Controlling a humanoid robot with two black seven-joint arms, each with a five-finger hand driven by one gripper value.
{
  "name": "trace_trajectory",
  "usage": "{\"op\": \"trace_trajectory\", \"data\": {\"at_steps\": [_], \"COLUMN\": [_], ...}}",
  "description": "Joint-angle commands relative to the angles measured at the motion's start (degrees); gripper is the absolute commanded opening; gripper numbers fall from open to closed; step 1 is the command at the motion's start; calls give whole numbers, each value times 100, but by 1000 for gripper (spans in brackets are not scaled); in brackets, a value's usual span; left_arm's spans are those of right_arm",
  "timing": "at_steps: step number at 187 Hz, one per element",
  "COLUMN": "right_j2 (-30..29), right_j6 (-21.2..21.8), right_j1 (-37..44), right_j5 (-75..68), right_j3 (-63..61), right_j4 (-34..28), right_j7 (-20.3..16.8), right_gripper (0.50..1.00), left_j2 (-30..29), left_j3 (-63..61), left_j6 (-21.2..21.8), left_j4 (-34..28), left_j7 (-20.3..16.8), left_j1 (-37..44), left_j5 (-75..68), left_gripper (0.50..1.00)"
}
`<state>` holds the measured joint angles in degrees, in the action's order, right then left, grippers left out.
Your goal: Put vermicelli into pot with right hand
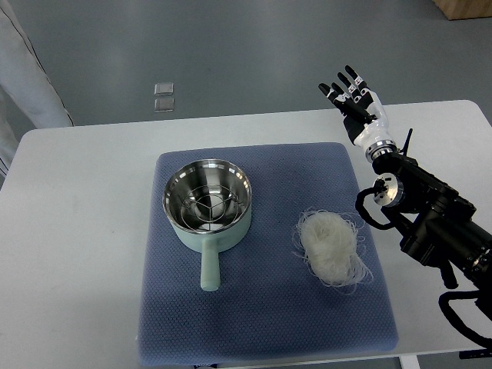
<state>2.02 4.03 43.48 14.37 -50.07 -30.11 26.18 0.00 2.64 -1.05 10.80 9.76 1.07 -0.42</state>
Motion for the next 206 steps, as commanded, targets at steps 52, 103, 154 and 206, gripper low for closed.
{"op": "trace_trajectory", "data": {"at_steps": [52,103,154,206], "right_j2": [0,0,0,44], "right_j6": [1,1,1,1], "right_j1": [20,12,29,29], "right_j5": [5,5,5,5], "right_j3": [-3,15,6,24], "right_j4": [-4,5,5,14], "right_j7": [1,1,1,1], "right_gripper": [930,930,930,930], "left_j2": [0,0,0,0], "left_j3": [0,-18,-18,-9], "left_j6": [8,70,70,70], "left_j4": [-52,-131,-131,-131], "left_j7": [17,8,8,8], "left_j1": [78,8,8,8], "left_j5": [7,-2,-2,-2], "left_gripper": [1000,1000,1000,1000]}}
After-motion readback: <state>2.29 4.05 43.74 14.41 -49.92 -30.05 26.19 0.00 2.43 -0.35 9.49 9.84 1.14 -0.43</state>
